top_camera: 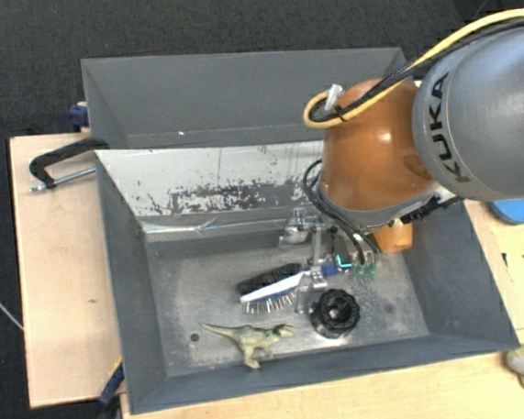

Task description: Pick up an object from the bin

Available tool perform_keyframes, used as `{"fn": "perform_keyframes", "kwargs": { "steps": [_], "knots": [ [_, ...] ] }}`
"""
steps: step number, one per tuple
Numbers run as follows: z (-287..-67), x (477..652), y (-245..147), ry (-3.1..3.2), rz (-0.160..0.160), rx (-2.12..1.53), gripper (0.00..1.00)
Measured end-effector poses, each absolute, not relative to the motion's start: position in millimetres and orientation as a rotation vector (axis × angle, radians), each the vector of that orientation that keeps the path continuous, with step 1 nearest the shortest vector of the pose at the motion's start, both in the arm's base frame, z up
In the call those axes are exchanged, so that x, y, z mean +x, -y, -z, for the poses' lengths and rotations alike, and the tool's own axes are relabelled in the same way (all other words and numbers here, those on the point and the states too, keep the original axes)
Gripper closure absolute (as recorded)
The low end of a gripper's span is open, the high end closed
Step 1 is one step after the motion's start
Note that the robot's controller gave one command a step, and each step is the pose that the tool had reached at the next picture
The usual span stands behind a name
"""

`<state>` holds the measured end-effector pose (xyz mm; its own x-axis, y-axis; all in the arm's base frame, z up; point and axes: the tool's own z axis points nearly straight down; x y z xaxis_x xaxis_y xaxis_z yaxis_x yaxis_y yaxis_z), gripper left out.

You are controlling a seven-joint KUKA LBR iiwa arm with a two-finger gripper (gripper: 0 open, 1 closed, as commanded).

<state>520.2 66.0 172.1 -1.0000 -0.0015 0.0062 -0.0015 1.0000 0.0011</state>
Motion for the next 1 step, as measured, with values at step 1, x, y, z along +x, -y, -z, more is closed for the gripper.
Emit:
{"fn": "perform_keyframes", "kwargs": {
  "steps": [1],
  "knots": [
    [-69.9,551.9,-58.7,3.143,0.004,0.005,0.00]
  ]
}}
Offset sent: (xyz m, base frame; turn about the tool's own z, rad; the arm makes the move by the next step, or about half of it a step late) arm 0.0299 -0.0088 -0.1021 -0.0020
